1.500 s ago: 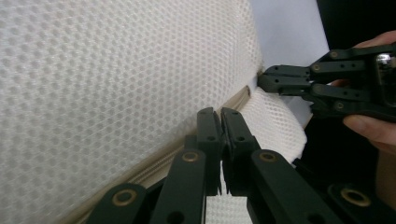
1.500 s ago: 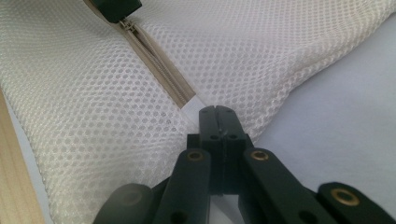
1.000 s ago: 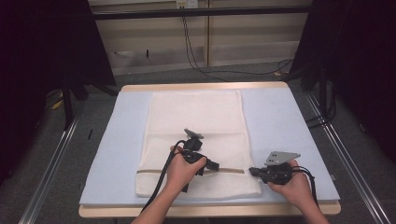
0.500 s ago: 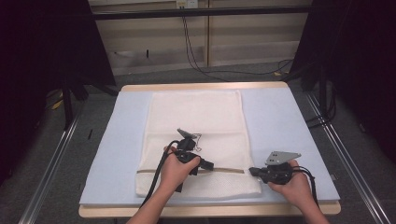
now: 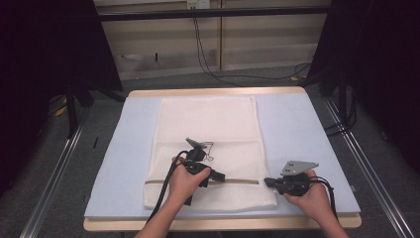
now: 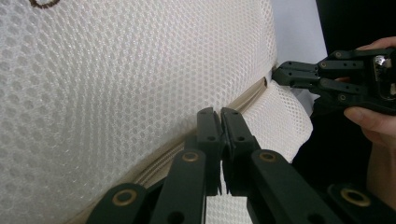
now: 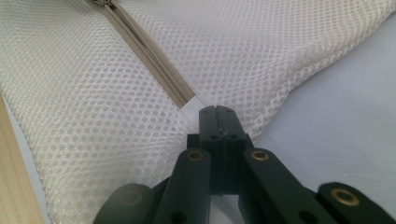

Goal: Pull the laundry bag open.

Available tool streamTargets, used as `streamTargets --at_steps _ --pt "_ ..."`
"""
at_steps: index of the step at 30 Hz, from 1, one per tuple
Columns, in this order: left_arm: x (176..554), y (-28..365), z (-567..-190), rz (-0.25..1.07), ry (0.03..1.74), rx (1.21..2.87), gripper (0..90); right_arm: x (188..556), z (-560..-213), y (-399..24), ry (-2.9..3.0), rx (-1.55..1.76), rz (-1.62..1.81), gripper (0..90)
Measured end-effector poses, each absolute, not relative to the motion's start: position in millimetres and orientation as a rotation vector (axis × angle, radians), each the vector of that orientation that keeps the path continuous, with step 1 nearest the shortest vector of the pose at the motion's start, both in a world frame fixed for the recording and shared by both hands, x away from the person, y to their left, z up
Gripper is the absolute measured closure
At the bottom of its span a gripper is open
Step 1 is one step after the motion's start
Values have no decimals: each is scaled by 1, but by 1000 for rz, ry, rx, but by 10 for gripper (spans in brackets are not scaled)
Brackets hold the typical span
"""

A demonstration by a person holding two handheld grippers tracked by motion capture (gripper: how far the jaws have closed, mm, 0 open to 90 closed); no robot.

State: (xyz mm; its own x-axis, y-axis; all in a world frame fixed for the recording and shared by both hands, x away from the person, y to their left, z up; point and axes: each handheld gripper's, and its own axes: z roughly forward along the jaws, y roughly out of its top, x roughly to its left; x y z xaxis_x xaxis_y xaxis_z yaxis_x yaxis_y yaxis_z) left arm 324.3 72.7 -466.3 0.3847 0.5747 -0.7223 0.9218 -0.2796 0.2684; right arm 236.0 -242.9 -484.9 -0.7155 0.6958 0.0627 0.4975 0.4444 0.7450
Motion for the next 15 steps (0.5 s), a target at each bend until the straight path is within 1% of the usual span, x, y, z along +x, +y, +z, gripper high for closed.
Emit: streamTargets --at_steps 3,7,15 --pt "324 73 -468 -637 1289 1984 873 236 -485 -243 2446 1034 1131 900" --pt "323 75 -469 -651 1281 1972 873 236 -485 -243 2452 1033 1134 900" --pt "323 83 -473 -640 1284 1998 873 237 -484 -242 2459 1046 1129 900"
